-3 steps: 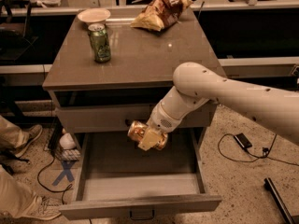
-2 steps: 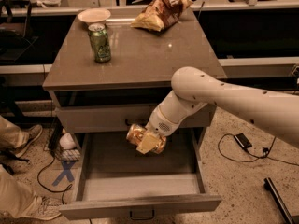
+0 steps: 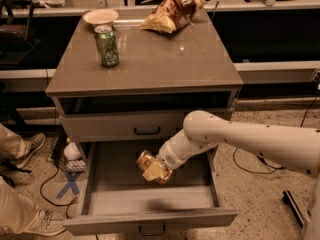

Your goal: Place orange can into middle drawer

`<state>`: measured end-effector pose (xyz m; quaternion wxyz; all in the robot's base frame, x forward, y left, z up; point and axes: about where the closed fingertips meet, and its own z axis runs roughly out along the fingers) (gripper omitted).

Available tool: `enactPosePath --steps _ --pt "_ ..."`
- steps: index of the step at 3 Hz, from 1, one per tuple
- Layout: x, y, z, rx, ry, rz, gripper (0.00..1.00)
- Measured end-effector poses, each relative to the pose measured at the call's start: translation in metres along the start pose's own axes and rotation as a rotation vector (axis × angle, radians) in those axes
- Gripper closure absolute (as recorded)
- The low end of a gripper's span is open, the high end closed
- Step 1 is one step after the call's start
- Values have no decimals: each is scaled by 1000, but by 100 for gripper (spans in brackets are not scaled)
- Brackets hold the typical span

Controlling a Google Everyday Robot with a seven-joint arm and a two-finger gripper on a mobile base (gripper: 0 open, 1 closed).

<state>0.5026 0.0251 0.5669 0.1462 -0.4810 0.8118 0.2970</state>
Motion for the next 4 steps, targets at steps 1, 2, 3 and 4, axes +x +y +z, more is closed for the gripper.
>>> enactPosePath --steps 1,2,3,4 --pt "7 -20 40 17 -53 74 100" --pt "3 -32 80 1 -91 116 82" --pt "-14 -38 126 -24 -111 145 50" --pt "-31 -38 154 -48 -110 145 27"
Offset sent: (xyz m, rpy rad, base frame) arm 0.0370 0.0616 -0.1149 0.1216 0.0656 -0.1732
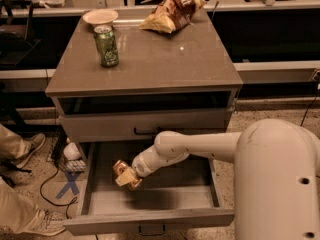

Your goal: Place orange can into middle drawer

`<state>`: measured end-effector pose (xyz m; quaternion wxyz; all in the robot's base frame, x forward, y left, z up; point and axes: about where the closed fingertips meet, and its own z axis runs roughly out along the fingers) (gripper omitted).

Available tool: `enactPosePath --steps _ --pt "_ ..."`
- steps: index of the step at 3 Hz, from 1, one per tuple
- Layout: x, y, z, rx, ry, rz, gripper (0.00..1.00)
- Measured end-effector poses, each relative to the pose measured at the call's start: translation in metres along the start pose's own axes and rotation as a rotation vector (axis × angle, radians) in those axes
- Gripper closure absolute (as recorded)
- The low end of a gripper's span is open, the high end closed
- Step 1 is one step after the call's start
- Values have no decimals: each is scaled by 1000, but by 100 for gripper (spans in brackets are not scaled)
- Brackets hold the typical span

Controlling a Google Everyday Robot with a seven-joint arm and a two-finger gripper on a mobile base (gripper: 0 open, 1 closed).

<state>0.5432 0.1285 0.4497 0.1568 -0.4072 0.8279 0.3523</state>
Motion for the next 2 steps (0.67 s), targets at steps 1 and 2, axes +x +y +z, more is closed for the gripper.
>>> enactPosePath --steps 1,2 --pt "-7 1 23 -18 23 4 0" --pt "-6 1 29 -19 39 14 0"
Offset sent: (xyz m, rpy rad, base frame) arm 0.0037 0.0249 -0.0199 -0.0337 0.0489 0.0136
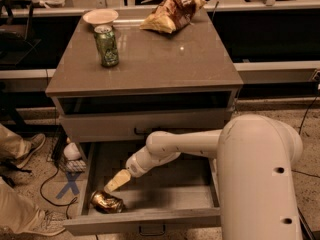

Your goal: Place orange can into middle drawer

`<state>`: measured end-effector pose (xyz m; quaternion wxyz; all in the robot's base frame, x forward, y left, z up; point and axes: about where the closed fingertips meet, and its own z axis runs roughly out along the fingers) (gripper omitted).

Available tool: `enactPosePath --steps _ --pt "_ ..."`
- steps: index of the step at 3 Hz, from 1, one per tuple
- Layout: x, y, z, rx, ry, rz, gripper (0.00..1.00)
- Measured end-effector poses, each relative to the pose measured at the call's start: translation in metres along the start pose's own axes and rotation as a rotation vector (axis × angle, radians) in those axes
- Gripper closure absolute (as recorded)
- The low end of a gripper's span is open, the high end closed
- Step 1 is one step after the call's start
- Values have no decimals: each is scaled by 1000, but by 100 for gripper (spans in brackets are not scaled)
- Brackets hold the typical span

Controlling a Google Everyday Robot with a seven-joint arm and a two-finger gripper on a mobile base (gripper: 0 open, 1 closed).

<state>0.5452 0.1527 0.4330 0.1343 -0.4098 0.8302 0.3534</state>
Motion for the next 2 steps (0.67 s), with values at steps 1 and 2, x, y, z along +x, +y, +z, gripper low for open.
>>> enactPosePath --steps 1,2 --pt "17 -1 -34 52 -14 40 0" --pt "57 13 -114 174 -20 95 0"
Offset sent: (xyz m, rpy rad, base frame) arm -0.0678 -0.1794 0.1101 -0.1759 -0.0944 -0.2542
